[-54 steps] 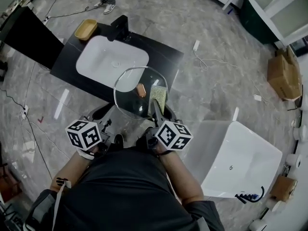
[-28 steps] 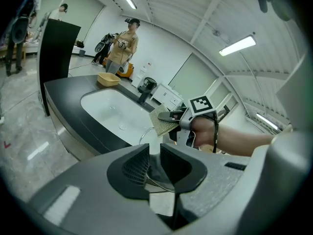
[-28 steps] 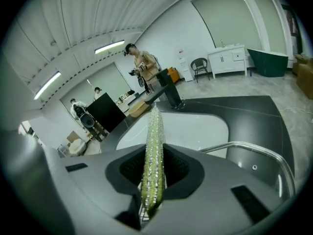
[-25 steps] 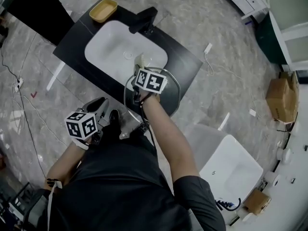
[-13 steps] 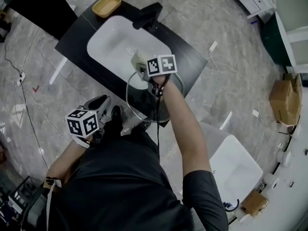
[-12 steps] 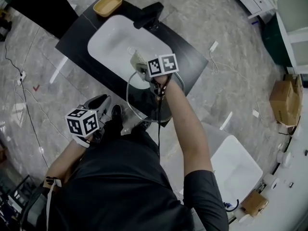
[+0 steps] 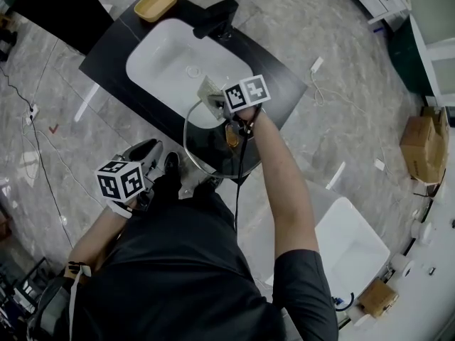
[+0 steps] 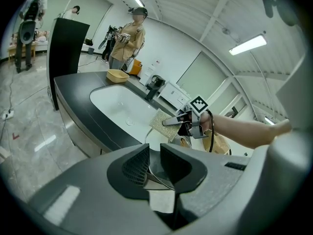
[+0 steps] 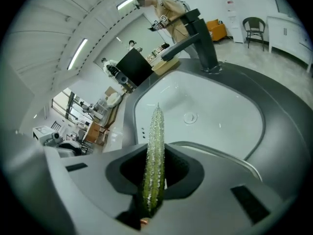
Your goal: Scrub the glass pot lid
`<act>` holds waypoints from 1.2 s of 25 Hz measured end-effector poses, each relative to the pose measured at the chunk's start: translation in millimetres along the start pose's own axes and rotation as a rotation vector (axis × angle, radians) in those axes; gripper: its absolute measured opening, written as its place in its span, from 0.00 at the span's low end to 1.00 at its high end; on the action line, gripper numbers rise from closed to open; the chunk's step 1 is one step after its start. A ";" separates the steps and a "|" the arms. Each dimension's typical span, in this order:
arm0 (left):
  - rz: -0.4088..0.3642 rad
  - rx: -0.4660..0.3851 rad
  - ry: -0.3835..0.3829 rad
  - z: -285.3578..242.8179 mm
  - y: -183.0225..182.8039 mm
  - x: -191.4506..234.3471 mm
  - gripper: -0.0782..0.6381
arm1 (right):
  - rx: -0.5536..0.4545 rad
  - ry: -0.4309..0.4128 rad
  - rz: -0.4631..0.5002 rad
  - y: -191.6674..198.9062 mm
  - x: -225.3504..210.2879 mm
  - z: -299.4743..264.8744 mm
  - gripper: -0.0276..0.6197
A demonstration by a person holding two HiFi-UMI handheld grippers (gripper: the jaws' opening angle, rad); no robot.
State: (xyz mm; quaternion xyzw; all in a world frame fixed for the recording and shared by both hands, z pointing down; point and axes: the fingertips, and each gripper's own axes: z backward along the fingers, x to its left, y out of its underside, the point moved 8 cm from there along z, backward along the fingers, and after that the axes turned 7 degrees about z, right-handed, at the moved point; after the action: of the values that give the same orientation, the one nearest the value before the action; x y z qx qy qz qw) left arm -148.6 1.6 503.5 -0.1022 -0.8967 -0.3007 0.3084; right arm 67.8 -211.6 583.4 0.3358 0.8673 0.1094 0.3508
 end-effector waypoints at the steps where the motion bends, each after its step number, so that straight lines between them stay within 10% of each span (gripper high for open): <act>1: -0.003 0.003 0.003 -1.6 1.0 -2.3 0.21 | -0.016 0.008 -0.019 2.9 -4.9 4.9 0.14; 25: -0.152 0.110 0.105 -46.1 27.7 -82.7 0.21 | -0.365 0.211 -0.388 153.8 -83.8 132.1 0.14; 30: -0.160 0.111 0.120 -46.5 31.3 -89.1 0.21 | -0.335 0.405 -0.331 165.4 -84.4 158.7 0.14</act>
State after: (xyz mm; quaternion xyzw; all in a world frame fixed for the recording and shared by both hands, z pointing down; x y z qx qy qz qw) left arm -44.0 -1.3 492.9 0.0053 -0.8972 -0.2796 0.3417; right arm 304.2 -150.3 583.0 0.0989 0.9324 0.2568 0.2342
